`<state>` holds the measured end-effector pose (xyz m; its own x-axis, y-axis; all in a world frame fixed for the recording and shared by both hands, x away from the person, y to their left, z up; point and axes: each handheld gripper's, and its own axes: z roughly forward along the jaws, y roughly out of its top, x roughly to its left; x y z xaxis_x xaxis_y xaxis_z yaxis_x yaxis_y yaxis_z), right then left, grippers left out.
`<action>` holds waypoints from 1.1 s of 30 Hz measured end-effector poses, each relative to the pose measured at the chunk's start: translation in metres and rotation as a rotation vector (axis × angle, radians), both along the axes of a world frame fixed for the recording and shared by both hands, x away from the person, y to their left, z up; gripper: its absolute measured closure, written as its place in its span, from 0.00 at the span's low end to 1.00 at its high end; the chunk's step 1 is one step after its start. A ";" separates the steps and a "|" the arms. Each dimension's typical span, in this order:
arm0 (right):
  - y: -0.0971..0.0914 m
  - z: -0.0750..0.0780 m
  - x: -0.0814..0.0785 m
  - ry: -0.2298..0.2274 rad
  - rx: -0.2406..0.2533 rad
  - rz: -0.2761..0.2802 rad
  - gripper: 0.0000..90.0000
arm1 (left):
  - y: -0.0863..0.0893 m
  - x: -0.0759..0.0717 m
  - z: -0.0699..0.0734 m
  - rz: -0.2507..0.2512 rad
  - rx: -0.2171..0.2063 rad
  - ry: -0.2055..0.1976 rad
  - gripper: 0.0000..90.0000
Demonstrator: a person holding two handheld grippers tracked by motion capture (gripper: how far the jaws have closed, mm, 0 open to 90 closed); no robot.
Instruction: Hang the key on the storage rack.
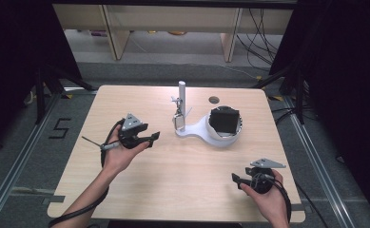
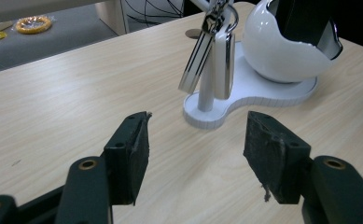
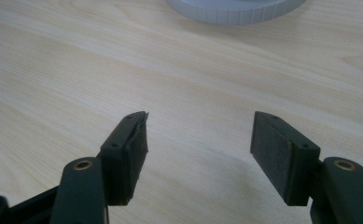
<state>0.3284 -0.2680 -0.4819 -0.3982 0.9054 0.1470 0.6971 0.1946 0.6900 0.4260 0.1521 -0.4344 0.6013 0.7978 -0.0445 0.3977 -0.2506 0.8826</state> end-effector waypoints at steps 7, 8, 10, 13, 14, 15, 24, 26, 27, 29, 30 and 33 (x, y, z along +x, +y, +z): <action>-0.002 -0.002 0.002 -0.018 -0.017 0.023 0.42 | 0.028 -0.018 -0.013 0.028 -0.009 -0.006 0.44; -0.001 -0.002 0.002 -0.018 -0.017 0.027 0.42 | 0.030 -0.020 -0.015 0.033 -0.014 -0.003 0.44; -0.001 -0.002 0.002 -0.022 -0.025 0.025 0.42 | 0.036 -0.026 -0.023 0.040 -0.049 0.002 0.44; 0.001 -0.002 0.001 0.003 -0.002 0.012 0.41 | 0.044 -0.037 -0.033 0.054 -0.059 0.011 0.44; 0.001 -0.003 0.001 0.004 0.000 0.015 0.41 | 0.046 -0.039 -0.036 0.051 -0.066 0.014 0.43; 0.002 -0.005 0.003 -0.019 -0.003 0.015 0.41 | 0.047 -0.043 -0.040 0.062 -0.070 0.017 0.43; 0.002 -0.005 0.003 -0.023 0.000 0.039 0.41 | 0.060 -0.067 -0.072 0.120 -0.099 0.000 0.40; 0.003 -0.004 0.002 -0.016 -0.008 0.031 0.41 | 0.063 -0.069 -0.076 0.121 -0.109 -0.034 0.42; 0.002 -0.006 0.004 -0.041 -0.019 0.043 0.41 | 0.065 -0.070 -0.078 0.124 -0.118 -0.048 0.42; 0.004 -0.005 0.003 -0.008 -0.005 0.040 0.41 | 0.068 -0.072 -0.080 0.129 -0.130 -0.079 0.43; 0.003 -0.004 0.003 -0.010 -0.001 0.046 0.41 | 0.070 -0.073 -0.080 0.135 -0.123 -0.090 0.44; 0.003 -0.005 0.002 -0.034 0.005 0.033 0.41 | 0.073 -0.074 -0.084 0.146 -0.116 -0.118 0.44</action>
